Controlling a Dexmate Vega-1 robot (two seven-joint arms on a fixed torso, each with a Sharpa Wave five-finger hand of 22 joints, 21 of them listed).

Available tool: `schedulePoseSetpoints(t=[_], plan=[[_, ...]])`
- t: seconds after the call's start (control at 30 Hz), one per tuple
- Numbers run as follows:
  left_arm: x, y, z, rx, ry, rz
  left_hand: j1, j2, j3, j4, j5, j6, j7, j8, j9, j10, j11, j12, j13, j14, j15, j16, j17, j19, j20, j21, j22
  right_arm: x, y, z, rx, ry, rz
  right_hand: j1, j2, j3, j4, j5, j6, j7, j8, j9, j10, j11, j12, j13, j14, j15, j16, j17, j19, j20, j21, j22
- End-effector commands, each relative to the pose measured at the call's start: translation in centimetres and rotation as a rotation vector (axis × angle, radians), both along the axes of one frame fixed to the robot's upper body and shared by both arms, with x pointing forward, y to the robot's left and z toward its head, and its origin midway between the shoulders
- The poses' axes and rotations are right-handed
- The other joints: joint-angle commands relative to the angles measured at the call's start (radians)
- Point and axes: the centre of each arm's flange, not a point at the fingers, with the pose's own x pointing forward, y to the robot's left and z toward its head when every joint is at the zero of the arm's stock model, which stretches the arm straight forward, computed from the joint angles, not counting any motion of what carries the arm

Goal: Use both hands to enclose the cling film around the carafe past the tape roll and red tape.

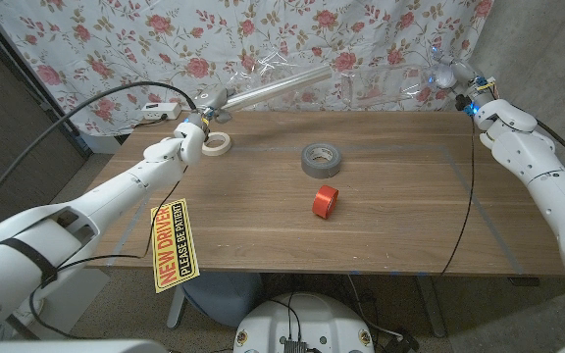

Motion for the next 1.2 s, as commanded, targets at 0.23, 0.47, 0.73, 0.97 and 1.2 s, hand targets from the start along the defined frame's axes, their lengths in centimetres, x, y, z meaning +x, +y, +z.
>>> schedulePoseSetpoints(t=[0.23, 0.47, 0.73, 0.97, 1.2], plan=[[0.0, -4.8, 3.0, 0.025, -0.038, -0.066, 0.020, 0.008, 0.007, 0.004, 0.036, 0.003, -0.001, 0.015, 0.002, 0.025, -0.009, 0.232, 0.003, 0.065, -0.040, -0.008, -0.002, 0.005, 0.003, 0.009, 0.011, 0.1, 0.8, -0.6, -0.010, -0.010, 0.015, 0.150, 0.153, 0.011, -0.002, -0.001, 0.021, 0.025, 0.000, 0.003, 0.097, -0.088, 0.008, 0.003, 0.317, -0.390, 0.263, 0.007, -0.045, -0.141, 0.001, 0.006], [-0.7, -5.8, 4.5, 0.035, -0.050, -0.092, 0.020, 0.004, 0.013, 0.004, 0.053, 0.000, -0.002, 0.022, 0.003, 0.026, -0.008, 0.232, 0.003, 0.069, -0.040, -0.003, 0.007, 0.004, 0.003, 0.011, 0.016, 0.4, 1.6, -0.8, -0.018, -0.012, 0.027, 0.151, 0.152, 0.011, -0.002, -0.002, 0.022, 0.026, 0.000, 0.003, 0.097, -0.089, 0.008, 0.001, 0.316, -0.390, 0.266, 0.007, -0.044, -0.141, 0.001, 0.007], [-1.6, -6.6, 5.7, 0.067, -0.059, -0.105, 0.017, 0.003, 0.013, 0.006, 0.062, -0.003, -0.002, 0.024, 0.000, 0.026, -0.008, 0.232, 0.003, 0.068, -0.040, -0.007, 0.005, 0.006, 0.004, 0.013, 0.015, 0.8, 2.3, -1.2, -0.019, -0.012, 0.034, 0.152, 0.152, 0.011, -0.001, -0.002, 0.022, 0.028, -0.001, 0.003, 0.096, -0.091, 0.009, 0.001, 0.315, -0.390, 0.268, 0.006, -0.043, -0.141, 0.000, 0.006], [-2.2, -7.8, 6.0, 0.066, -0.076, -0.143, 0.017, 0.001, 0.017, 0.006, 0.072, -0.004, -0.002, 0.029, 0.001, 0.026, -0.008, 0.232, 0.003, 0.070, -0.040, -0.005, 0.004, 0.009, 0.005, 0.016, 0.026, 1.5, 2.8, -1.6, 0.011, -0.025, 0.056, 0.152, 0.152, 0.011, -0.001, -0.002, 0.022, 0.026, -0.001, 0.004, 0.095, -0.090, 0.010, 0.001, 0.314, -0.390, 0.270, 0.007, -0.043, -0.141, 0.000, 0.007], [-2.8, -9.1, 7.0, 0.091, -0.070, -0.173, 0.015, 0.001, 0.014, 0.008, 0.077, -0.007, -0.001, 0.036, 0.004, 0.025, -0.008, 0.232, 0.003, 0.069, -0.040, -0.005, 0.003, 0.010, 0.002, 0.011, 0.016, 2.1, 3.5, -1.9, 0.003, -0.021, 0.054, 0.152, 0.152, 0.011, 0.000, -0.002, 0.024, 0.027, -0.001, 0.003, 0.097, -0.089, 0.010, -0.001, 0.313, -0.390, 0.272, 0.006, -0.045, -0.141, -0.001, 0.007]])
